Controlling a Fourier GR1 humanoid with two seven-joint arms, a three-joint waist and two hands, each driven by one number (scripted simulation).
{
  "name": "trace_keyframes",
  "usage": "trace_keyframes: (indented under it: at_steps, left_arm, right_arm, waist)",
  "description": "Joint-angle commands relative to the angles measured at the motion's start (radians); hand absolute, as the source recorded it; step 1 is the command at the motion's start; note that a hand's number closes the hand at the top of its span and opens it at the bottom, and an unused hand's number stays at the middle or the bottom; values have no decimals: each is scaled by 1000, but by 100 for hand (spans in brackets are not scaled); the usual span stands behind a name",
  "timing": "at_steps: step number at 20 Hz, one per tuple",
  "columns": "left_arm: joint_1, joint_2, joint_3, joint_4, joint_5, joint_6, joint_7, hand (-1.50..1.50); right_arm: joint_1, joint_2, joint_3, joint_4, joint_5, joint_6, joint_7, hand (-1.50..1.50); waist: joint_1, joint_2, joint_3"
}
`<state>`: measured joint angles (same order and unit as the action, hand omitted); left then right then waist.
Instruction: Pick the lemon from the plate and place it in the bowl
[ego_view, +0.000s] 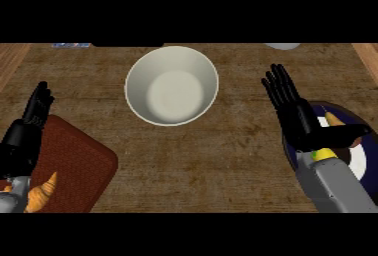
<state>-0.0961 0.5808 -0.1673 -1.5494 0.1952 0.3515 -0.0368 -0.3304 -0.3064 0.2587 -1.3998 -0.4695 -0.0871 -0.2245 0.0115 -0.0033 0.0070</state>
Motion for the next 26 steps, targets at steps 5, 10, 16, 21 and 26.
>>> trace_keyframes:
  at_steps: [5, 10, 16, 21, 26]
  left_arm:
    - [-11, -107, -144, -66, 54, -146, -4, 0]
    - [-70, -210, -252, -29, 63, -205, 27, 0]
    - [-37, -199, -229, -45, 74, -254, 35, 0]
    - [-43, -214, -241, -37, 56, -259, 17, 0]
    - [-111, -238, -226, -6, 65, -251, 65, 0]
  right_arm:
    - [111, -286, -135, -48, 59, 101, -42, 150]
    - [160, -380, -160, 122, 207, 55, -94, -150]
    - [167, -443, -83, 113, 450, 10, -194, -150]
    - [53, -606, -3, 42, 593, 77, 88, -150]
    - [31, -758, 127, -37, 685, 314, 283, -150]
  waist:
    - [-71, -3, -8]
    - [-36, 8, -6]
    - [-10, 4, -8]
    - [5, 1, -12]
    - [-8, 3, -14]
